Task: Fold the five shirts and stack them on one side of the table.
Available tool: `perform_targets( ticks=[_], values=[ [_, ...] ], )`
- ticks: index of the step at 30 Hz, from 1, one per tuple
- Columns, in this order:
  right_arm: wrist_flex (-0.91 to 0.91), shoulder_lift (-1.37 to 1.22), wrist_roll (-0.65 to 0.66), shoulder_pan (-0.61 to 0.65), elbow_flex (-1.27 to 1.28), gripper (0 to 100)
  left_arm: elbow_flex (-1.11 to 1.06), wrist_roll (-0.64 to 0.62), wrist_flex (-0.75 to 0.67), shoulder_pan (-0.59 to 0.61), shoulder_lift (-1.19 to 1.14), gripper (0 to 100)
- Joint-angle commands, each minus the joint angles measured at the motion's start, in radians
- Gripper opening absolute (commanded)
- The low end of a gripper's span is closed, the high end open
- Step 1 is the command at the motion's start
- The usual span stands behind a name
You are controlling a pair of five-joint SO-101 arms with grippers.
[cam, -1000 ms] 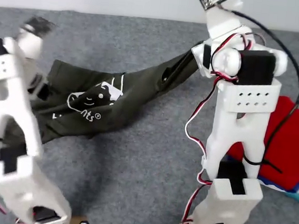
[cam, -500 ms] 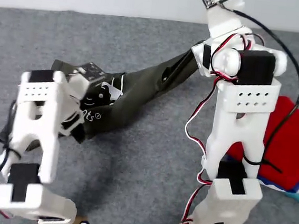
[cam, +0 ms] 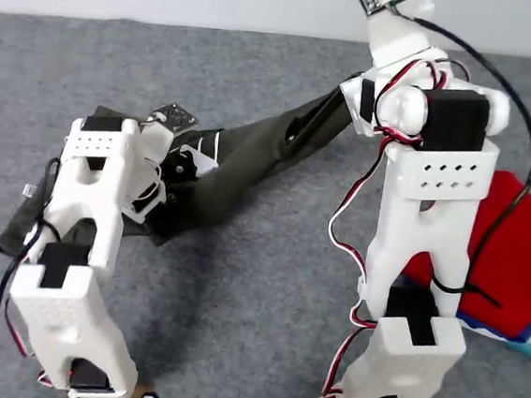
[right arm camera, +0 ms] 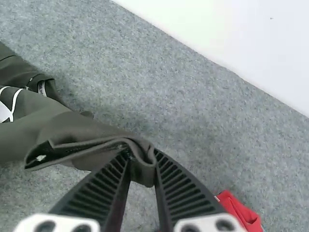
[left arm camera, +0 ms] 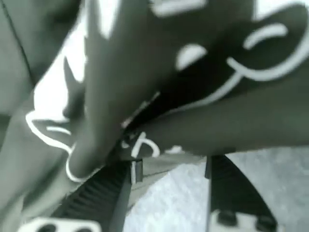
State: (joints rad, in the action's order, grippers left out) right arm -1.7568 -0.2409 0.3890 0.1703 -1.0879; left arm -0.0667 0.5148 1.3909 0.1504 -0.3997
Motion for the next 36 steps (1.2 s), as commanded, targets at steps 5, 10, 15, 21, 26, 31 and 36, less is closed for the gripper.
perform_targets(
  ticks=[5,10,15,21,26,31,36],
  values=[
    [-0.039,0.071,-0.006,-0.004,-0.003,1.0,0.044,-0.026,-0.038,-0.025,-0.057,10],
    [-0.036,0.085,-0.006,-0.005,-0.026,1.0,0.067,-0.005,-0.014,-0.003,0.028,0],
    [-0.030,0.116,-0.005,-0.005,-0.069,1.0,0.136,-0.005,0.107,0.005,0.224,0],
    [-0.030,0.145,-0.005,-0.050,-0.158,1.0,0.214,-0.005,0.235,0.003,0.503,0],
    [-0.030,0.162,-0.005,-0.111,-0.278,1.0,0.286,-0.005,0.295,0.002,0.706,0],
    [-0.030,0.191,0.060,-0.102,-0.370,1.0,0.309,0.037,0.365,0.003,0.845,0],
    [-0.030,0.166,0.087,-0.035,-0.273,1.0,0.213,0.057,0.364,0.049,0.890,1]
  ],
)
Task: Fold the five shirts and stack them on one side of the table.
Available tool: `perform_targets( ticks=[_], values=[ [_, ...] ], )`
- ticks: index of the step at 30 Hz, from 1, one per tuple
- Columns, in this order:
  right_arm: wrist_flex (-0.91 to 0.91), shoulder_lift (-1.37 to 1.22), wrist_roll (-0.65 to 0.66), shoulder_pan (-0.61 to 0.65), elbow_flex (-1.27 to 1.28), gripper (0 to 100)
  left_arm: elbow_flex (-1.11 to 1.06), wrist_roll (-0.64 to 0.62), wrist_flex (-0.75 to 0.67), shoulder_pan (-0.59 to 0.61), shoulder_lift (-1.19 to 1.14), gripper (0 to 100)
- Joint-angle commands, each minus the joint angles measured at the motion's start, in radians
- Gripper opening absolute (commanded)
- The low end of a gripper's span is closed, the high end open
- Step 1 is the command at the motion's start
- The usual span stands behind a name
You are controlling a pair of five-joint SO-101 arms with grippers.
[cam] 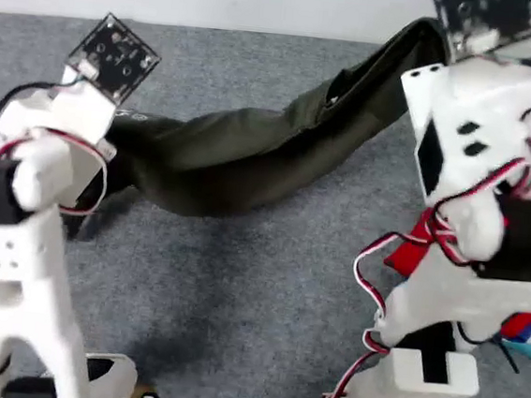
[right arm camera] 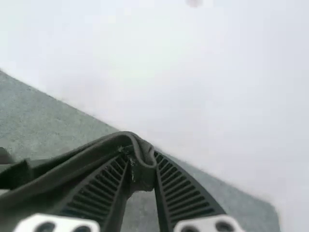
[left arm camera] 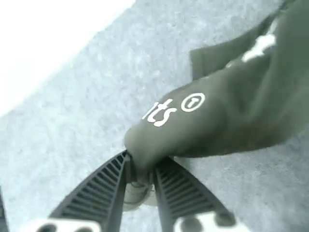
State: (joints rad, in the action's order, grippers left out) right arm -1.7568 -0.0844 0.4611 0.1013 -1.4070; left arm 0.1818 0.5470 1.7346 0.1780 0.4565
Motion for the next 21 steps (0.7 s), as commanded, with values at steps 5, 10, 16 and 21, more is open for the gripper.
perform_targets(
  ticks=[5,10,16,21],
  values=[
    [-0.027,-0.081,0.008,0.136,0.241,1.0,-0.277,0.129,0.018,0.044,-0.011,2],
    [0.059,-0.231,0.006,0.173,0.347,1.0,-0.553,0.187,-0.069,0.046,-0.141,5],
    [0.179,-0.389,0.005,0.137,0.347,1.0,-0.662,0.184,-0.192,0.046,-0.315,9],
    [0.252,-0.414,0.006,0.087,0.347,1.0,-0.555,0.189,-0.094,0.040,-0.341,11]
  ],
)
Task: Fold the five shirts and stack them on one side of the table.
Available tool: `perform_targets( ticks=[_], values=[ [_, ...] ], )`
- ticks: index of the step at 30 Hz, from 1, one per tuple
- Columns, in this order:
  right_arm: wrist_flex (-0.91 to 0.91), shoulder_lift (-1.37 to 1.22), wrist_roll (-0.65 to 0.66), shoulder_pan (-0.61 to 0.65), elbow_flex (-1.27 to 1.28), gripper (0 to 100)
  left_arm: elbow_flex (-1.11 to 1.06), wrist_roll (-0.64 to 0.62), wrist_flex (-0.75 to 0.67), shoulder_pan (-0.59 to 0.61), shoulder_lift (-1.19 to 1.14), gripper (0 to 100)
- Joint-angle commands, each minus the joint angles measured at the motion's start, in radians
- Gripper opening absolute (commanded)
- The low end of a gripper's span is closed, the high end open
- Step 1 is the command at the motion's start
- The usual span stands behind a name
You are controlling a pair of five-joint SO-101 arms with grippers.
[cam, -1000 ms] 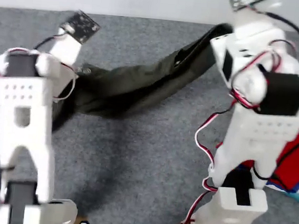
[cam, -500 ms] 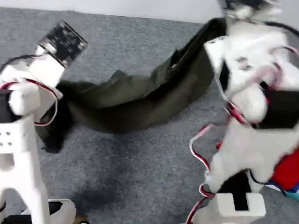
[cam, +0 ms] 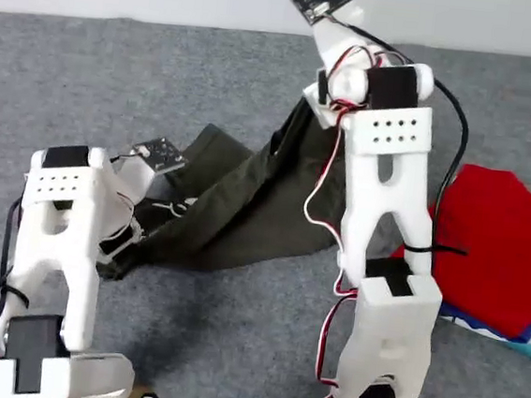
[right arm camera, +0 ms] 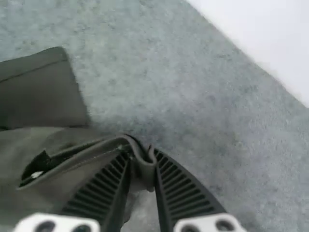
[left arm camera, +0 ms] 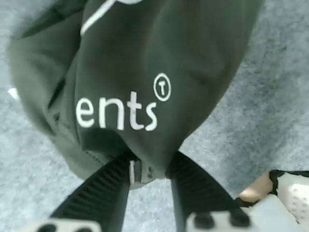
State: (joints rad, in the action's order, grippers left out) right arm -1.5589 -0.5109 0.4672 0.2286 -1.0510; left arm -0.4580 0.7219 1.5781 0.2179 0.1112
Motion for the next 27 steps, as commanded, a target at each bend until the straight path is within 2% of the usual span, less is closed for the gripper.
perform_targets(
  ticks=[1,6,10,16,23,27],
  values=[
    [0.077,0.012,0.000,-0.054,-0.009,1.0,0.127,0.014,0.094,0.000,0.011,11],
    [0.180,-0.002,0.003,-0.114,-0.003,1.0,0.357,0.005,0.175,0.008,0.041,11],
    [0.193,-0.022,0.003,-0.151,-0.008,1.0,0.414,-0.054,0.176,-0.005,0.069,11],
    [0.185,-0.030,0.005,-0.157,-0.005,1.0,0.355,-0.114,0.176,-0.112,0.123,11],
    [0.185,-0.033,0.006,-0.142,-0.002,1.0,0.174,-0.157,0.149,-0.358,0.097,11],
    [0.183,-0.033,0.005,-0.137,-0.002,1.0,0.122,-0.157,0.021,-0.341,-0.021,11]
  ],
)
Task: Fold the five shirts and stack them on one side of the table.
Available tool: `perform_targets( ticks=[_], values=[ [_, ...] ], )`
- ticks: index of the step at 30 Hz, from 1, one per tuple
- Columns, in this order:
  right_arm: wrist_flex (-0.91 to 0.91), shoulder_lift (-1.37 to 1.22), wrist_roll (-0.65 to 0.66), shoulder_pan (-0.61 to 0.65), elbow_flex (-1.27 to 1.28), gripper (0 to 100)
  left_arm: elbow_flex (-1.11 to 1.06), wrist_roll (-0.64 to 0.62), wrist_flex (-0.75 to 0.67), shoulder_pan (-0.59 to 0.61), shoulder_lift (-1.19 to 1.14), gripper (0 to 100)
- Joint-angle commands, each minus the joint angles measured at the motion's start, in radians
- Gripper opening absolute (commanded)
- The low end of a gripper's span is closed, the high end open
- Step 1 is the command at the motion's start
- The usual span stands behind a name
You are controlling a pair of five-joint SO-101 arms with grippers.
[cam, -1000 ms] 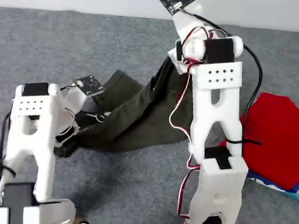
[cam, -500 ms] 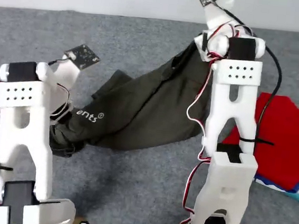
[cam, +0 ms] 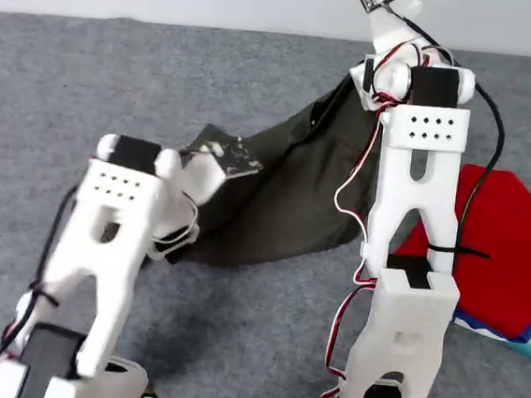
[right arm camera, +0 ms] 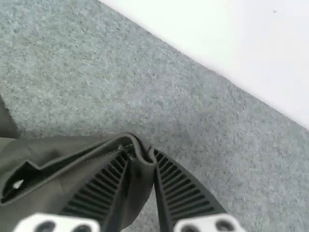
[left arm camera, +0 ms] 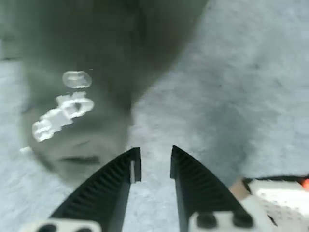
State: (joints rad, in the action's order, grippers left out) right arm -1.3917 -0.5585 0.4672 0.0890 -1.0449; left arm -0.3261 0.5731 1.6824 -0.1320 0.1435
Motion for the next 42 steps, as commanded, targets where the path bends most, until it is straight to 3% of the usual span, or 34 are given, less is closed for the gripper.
perform_targets(
  ticks=[1,5,12,20,22,28,34,42],
  values=[
    [0.016,0.015,0.005,0.002,-0.008,1.0,-0.007,-0.008,-0.117,0.031,-0.091,11],
    [0.012,0.015,0.006,-0.001,-0.008,1.0,0.079,0.000,-0.242,0.152,-0.242,11],
    [-0.021,0.015,0.008,0.001,-0.009,1.0,0.473,0.000,-0.253,0.316,-0.511,11],
    [-0.018,0.013,0.008,0.002,-0.009,1.0,0.977,0.000,0.058,0.321,-0.724,11],
    [-0.016,0.001,0.008,0.001,-0.009,1.0,1.049,-0.006,0.074,0.307,-0.738,11],
    [-0.018,-0.028,0.009,0.001,-0.014,1.0,1.012,-0.006,0.074,0.226,-0.623,11],
    [-0.019,-0.028,0.009,0.001,-0.014,1.0,0.730,-0.006,0.074,0.124,-0.407,11],
    [-0.021,-0.033,0.008,0.001,-0.011,1.1,0.564,0.000,0.055,0.187,-0.417,20]
  ],
)
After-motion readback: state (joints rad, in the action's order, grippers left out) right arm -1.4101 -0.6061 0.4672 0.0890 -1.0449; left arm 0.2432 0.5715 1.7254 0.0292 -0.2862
